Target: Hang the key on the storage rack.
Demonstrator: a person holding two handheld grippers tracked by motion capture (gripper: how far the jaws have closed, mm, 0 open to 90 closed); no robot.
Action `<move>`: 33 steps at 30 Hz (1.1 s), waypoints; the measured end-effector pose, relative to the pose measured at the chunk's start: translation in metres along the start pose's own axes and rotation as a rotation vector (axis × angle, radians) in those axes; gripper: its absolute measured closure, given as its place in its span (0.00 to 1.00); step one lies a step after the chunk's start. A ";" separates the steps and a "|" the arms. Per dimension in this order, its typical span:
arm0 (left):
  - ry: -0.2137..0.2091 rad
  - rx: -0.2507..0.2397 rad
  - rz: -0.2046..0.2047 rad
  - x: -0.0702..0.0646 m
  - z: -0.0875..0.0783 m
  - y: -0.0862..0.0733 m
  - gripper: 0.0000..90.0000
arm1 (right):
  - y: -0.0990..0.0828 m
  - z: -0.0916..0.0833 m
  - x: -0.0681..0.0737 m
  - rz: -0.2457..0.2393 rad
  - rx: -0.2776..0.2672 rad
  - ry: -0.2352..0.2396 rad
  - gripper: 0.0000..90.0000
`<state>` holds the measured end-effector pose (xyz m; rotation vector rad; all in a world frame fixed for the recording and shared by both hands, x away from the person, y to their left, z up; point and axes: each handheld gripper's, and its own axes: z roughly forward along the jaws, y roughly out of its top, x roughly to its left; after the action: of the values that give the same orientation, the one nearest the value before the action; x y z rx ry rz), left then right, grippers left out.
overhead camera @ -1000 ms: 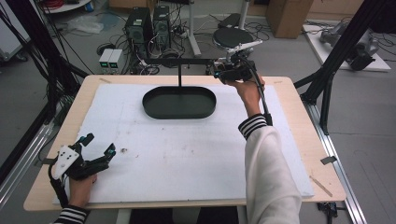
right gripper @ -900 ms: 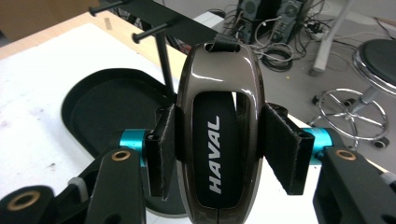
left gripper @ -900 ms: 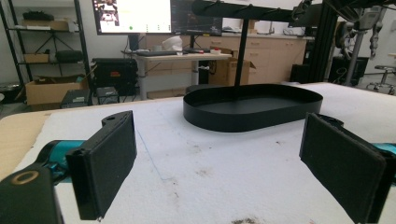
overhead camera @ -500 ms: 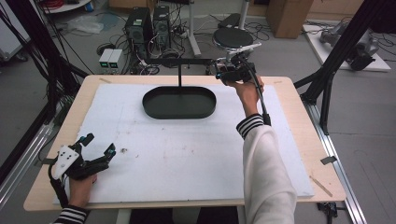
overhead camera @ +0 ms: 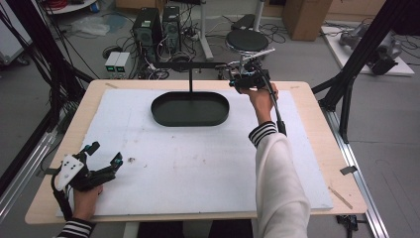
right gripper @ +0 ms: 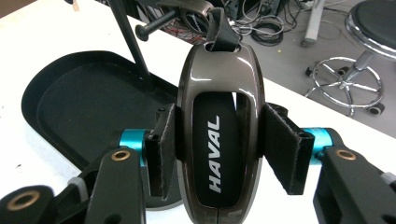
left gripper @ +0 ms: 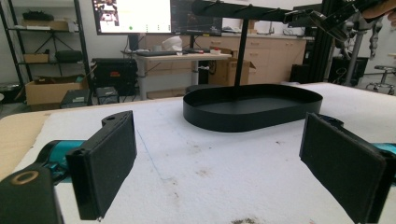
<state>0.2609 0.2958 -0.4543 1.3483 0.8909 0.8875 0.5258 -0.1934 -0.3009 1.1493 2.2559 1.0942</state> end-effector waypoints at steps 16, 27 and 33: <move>-0.002 -0.001 0.004 0.000 0.000 0.000 0.13 | -0.012 0.019 -0.007 0.026 0.112 -0.002 0.53; -0.001 -0.002 0.003 0.000 0.000 0.000 0.13 | -0.013 0.028 -0.004 0.011 0.131 0.012 0.53; 0.000 -0.001 0.003 0.000 -0.001 0.000 0.13 | -0.014 0.033 -0.005 0.044 0.133 0.045 0.50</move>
<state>0.2603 0.2959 -0.4543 1.3488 0.8881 0.8898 0.5421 -0.1868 -0.3324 1.2440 2.3796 1.0085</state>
